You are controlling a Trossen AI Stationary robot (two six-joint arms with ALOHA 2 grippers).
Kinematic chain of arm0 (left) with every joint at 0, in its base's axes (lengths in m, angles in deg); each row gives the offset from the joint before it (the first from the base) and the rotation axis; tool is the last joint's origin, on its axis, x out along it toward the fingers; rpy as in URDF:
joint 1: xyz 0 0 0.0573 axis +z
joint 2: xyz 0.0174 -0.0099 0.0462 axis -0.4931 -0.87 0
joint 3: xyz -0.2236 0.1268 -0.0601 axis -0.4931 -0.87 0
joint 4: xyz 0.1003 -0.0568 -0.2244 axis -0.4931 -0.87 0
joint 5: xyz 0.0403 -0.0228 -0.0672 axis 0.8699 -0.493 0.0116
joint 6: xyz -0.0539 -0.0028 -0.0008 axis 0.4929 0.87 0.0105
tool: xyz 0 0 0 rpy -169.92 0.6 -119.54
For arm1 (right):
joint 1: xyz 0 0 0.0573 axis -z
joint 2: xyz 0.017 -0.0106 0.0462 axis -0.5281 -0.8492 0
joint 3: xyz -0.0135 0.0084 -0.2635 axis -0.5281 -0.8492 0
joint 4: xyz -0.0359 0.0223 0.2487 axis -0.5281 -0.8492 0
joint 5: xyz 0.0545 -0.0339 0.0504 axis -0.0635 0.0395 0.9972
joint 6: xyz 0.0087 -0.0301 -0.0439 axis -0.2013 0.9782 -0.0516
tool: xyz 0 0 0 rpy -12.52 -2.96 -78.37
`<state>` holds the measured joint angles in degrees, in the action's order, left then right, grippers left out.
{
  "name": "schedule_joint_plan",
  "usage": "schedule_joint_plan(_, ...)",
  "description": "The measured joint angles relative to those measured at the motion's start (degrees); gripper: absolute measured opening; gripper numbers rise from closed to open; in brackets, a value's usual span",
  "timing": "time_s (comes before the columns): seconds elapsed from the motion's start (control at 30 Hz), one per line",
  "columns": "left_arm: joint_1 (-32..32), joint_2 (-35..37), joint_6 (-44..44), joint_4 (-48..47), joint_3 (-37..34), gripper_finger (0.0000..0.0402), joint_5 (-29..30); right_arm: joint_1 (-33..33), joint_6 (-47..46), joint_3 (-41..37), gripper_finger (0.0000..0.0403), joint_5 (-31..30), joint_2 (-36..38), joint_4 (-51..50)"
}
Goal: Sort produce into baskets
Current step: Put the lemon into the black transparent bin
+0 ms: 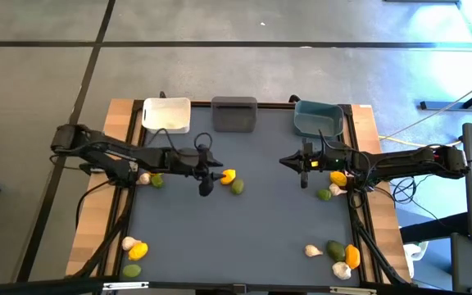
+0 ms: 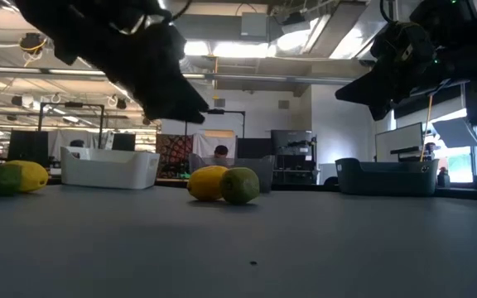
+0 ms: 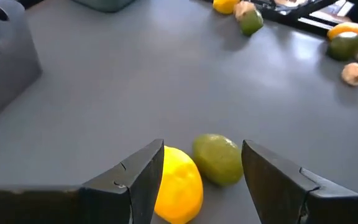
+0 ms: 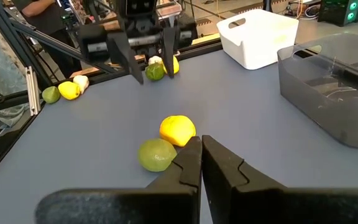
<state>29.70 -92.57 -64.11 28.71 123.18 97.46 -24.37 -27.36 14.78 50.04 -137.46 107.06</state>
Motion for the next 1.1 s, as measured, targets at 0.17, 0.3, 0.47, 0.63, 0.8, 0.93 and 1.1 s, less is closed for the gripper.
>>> schedule_joint_plan(0.17, -0.7, -5.5, 0.2, 4.9, 0.0, 0.021, 0.2, 0.0, 0.0, 0.0, 0.0014, 0.0, 0.0, 0.0)
schedule_joint_plan(0.3, -0.7, -9.5, 0.2, 7.7, 0.0, 0.021, 1.6, 0.0, 0.0, 0.0, 0.0014, 0.0, 0.0, 0.0)
schedule_joint_plan(0.47, -0.6, -13.9, 0.2, 9.8, 0.0, 0.021, 2.1, 0.0, 0.0, 0.0, 0.0014, 0.0, 0.0, -0.1)
schedule_joint_plan(0.63, -0.6, -16.9, 0.2, 11.2, 0.1, 0.021, 2.3, 0.0, 0.0, 0.0, 0.0014, 0.0, 0.0, -0.5)
schedule_joint_plan(0.8, -0.6, -18.5, 0.1, 12.1, 0.2, 0.021, 2.4, 0.0, 0.0, 0.0, 0.0014, 0.0, 0.0, -0.5)
schedule_joint_plan(0.93, -0.6, -18.6, -0.8, 11.5, 0.2, 0.021, 2.4, 0.0, 0.0, 0.0, 0.0014, 0.0, 0.0, -1.2)
schedule_joint_plan(1.1, -0.6, -18.6, -0.1, 11.6, 0.1, 0.021, 2.4, 0.0, 0.0, 0.0, 0.0014, 0.0, 0.0, -2.3)
